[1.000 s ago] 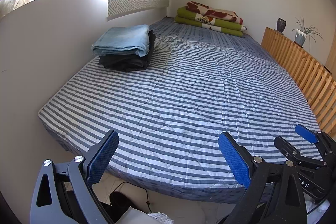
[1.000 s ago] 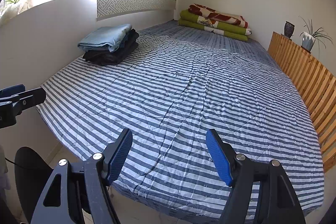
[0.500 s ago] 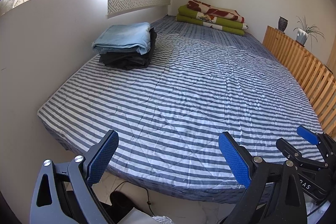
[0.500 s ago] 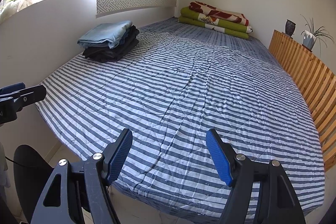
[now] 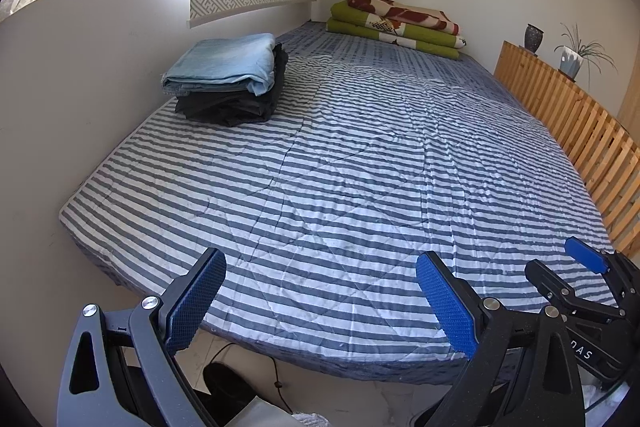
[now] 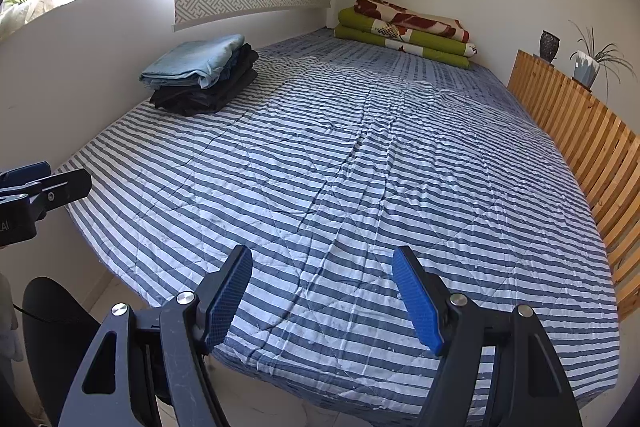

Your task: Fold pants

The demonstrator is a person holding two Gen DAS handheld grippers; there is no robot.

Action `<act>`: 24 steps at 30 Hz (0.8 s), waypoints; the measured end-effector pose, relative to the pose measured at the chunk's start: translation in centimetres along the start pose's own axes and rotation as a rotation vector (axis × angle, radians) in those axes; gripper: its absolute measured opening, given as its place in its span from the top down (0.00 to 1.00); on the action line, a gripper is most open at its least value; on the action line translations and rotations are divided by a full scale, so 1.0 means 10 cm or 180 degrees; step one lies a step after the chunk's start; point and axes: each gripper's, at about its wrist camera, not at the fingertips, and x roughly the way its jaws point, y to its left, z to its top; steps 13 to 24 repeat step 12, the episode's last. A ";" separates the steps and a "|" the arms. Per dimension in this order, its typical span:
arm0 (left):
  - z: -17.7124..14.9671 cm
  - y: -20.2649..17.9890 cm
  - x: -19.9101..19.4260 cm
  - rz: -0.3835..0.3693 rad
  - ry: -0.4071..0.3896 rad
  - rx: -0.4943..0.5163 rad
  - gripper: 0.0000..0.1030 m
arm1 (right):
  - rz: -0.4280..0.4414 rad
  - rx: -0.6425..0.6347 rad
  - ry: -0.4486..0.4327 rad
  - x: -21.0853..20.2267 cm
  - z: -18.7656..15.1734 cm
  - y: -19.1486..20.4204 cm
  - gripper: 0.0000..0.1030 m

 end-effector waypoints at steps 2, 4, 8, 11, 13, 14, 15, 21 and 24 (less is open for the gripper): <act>0.02 -0.02 0.05 -0.0013 0.0014 0.0027 0.05 | -0.0017 0.0026 0.0004 0.01 0.00 -0.02 0.33; 0.05 -0.06 0.10 -0.0025 0.0026 0.0049 0.05 | -0.0039 0.0052 0.0013 0.02 0.00 -0.05 0.33; 0.16 -0.15 0.22 -0.0074 0.0040 0.0072 0.05 | -0.0099 0.0112 0.0034 0.08 0.03 -0.11 0.33; 0.27 -0.25 0.32 -0.0104 0.0026 0.0142 0.05 | -0.0138 0.0176 0.0045 0.12 0.06 -0.18 0.33; 0.32 -0.28 0.35 -0.0124 0.0022 0.0170 0.05 | -0.0154 0.0198 0.0047 0.14 0.07 -0.20 0.33; 0.32 -0.28 0.35 -0.0124 0.0022 0.0170 0.05 | -0.0154 0.0198 0.0047 0.14 0.07 -0.20 0.33; 0.32 -0.28 0.35 -0.0124 0.0022 0.0170 0.05 | -0.0154 0.0198 0.0047 0.14 0.07 -0.20 0.33; 0.32 -0.28 0.35 -0.0124 0.0022 0.0170 0.05 | -0.0154 0.0198 0.0047 0.14 0.07 -0.20 0.33; 0.32 -0.28 0.35 -0.0124 0.0022 0.0170 0.05 | -0.0154 0.0198 0.0047 0.14 0.07 -0.20 0.33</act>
